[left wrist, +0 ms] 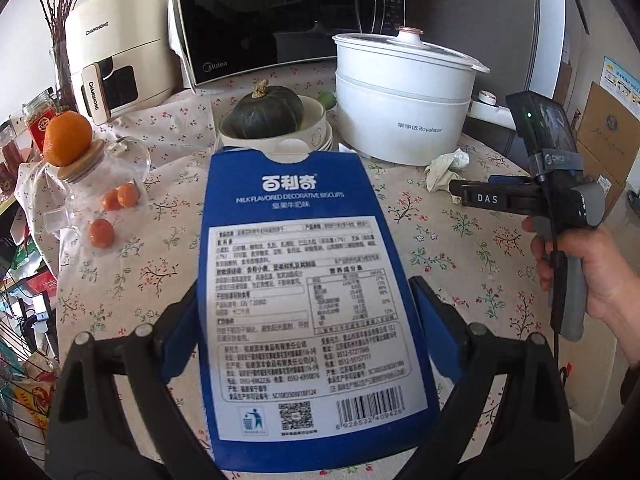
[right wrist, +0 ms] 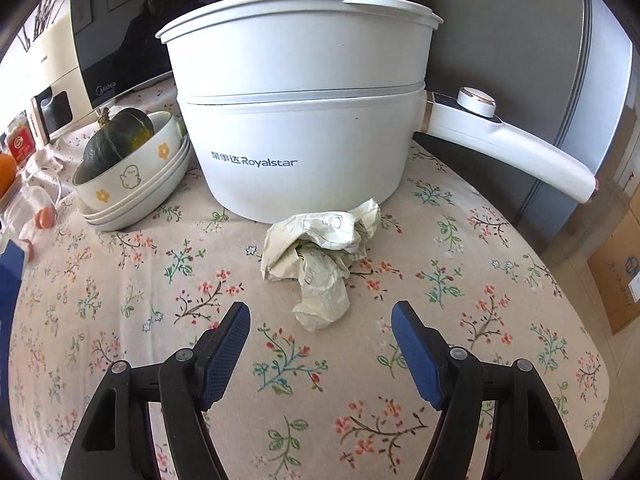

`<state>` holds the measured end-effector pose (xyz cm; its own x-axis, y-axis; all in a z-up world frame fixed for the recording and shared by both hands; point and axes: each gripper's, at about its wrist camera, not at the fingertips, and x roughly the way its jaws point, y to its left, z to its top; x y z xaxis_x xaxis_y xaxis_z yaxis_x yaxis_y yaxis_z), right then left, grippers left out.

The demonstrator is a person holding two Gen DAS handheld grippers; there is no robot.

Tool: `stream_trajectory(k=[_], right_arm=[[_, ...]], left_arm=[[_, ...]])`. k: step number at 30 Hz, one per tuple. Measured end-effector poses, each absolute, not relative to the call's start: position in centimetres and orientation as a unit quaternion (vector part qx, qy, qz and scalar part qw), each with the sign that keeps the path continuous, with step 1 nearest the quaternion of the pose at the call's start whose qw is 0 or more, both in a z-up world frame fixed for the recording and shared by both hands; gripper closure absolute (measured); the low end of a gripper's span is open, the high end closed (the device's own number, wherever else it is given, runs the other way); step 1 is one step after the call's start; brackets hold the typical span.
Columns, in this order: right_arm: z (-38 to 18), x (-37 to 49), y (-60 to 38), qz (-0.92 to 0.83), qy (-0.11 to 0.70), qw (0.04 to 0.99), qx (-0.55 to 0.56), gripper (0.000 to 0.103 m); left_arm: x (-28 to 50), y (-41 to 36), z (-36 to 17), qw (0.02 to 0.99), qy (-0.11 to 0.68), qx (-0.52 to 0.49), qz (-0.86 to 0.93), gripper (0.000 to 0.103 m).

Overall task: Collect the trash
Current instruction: 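Grasp the crumpled white paper bag by the pot with the right gripper, then carry the paper bag into the bin and open the right gripper while the left carries the box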

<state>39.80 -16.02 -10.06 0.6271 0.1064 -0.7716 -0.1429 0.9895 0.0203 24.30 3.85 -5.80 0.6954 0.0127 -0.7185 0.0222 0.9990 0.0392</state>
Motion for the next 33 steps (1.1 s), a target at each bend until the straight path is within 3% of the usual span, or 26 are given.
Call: stream_trajectory(k=[9, 11, 12, 18, 33], right_arm=[[-12.2, 42.7, -13.6, 0.041, 0.434, 0.899, -0.041, 0.061], [-12.5, 43.0, -13.5, 0.036, 0.435, 0.898, -0.043, 0.073], [-12.7, 43.2, -13.3, 0.035, 0.436, 0.898, -0.049, 0.088], [-11.9, 42.0, -13.9, 0.037, 0.454, 0.889, -0.046, 0.092], [-5.6, 28.3, -19.2, 0.043, 0.462, 0.884, -0.053, 0.093]], left_arm=[[22.4, 5.0, -5.2, 0.925, 0.379, 0.034, -0.005, 0.008], [22.2, 5.2, -5.1, 0.925, 0.379, 0.034, -0.005, 0.008], [22.1, 5.3, -5.0, 0.925, 0.379, 0.032, -0.005, 0.008], [21.4, 5.5, -5.0, 0.920, 0.390, 0.027, -0.009, 0.008], [16.8, 3.1, -3.2, 0.903, 0.425, -0.002, -0.056, 0.008]])
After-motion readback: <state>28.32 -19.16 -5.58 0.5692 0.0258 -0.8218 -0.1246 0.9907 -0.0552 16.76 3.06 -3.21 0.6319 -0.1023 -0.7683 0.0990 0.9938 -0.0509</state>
